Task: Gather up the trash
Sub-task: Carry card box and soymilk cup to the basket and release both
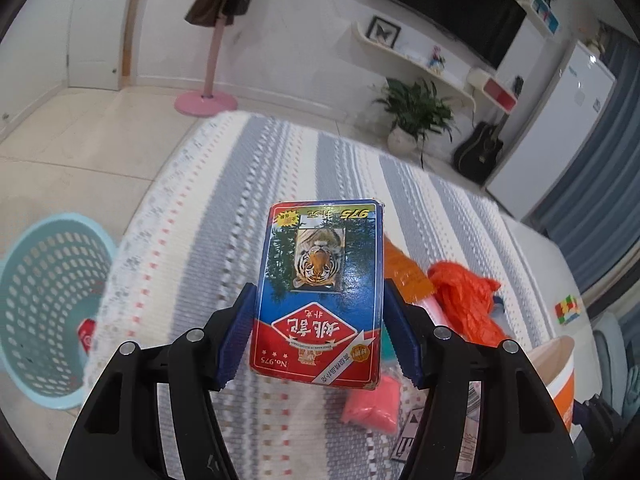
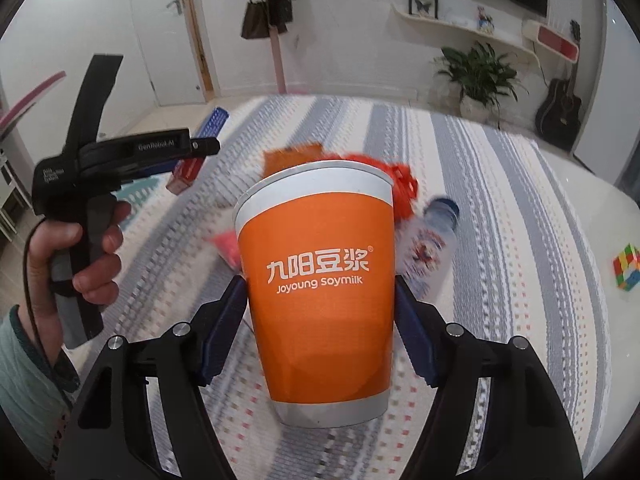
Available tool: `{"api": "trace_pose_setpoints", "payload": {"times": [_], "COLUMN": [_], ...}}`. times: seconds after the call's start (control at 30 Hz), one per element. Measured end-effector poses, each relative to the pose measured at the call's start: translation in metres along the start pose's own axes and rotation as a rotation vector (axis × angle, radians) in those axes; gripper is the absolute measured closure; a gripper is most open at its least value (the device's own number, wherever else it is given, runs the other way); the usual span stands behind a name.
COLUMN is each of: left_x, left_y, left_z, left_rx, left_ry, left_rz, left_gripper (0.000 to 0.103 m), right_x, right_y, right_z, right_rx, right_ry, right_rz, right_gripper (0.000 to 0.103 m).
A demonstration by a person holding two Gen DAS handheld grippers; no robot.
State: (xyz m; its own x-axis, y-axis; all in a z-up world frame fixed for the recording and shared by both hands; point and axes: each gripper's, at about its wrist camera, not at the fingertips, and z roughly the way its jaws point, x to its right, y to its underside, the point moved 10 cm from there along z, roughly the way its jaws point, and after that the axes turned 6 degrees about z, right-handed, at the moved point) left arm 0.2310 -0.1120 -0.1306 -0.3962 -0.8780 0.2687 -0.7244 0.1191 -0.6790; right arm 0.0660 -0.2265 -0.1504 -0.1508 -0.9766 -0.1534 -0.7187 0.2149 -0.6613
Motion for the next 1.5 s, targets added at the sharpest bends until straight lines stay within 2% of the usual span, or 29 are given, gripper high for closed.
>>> {"api": "trace_pose_setpoints", "payload": {"times": [0.1,0.23,0.37,0.6,0.8,0.93,1.13,1.3,1.5], "left_x": [-0.012,-0.030,-0.061,-0.151,-0.210,-0.249,-0.295,-0.318,-0.329], "left_y": [-0.008,-0.017,-0.020,-0.018,-0.009,0.007,0.045,0.070,0.081], "left_z": [-0.015,-0.038,-0.061,-0.100,-0.124,-0.127,-0.118,-0.114,-0.111], "left_rx": [0.033,0.090,0.126,0.170,0.177,0.139,0.034,-0.026,-0.060], "left_ry": [-0.014,-0.087,-0.137,-0.233,-0.298,-0.345,-0.387,-0.408,-0.414], "left_rz": [-0.020,-0.006,-0.045,-0.227,-0.317,-0.370,-0.403,-0.421,-0.452], "left_gripper": [0.043,0.043,0.043,0.043,0.043,0.043,0.043,0.043,0.042], "right_x": [-0.018,-0.047,-0.087,-0.164,-0.218,-0.250,-0.299,-0.328,-0.351], "right_y": [-0.015,-0.037,-0.060,-0.089,-0.101,-0.102,-0.088,-0.064,-0.045], "right_z": [-0.006,-0.010,-0.006,0.009,0.026,0.048,0.101,0.136,0.167], "right_rx": [0.043,0.093,0.131,0.167,0.168,0.142,0.034,-0.045,-0.110], "right_ry": [-0.007,-0.038,-0.076,-0.146,-0.202,-0.237,-0.287,-0.293,-0.274], "right_rz": [-0.028,-0.071,-0.115,-0.197,-0.229,-0.216,-0.199,-0.212,-0.230], "right_gripper": [0.035,0.035,0.035,0.035,0.035,0.035,0.034,0.034,0.031]}}
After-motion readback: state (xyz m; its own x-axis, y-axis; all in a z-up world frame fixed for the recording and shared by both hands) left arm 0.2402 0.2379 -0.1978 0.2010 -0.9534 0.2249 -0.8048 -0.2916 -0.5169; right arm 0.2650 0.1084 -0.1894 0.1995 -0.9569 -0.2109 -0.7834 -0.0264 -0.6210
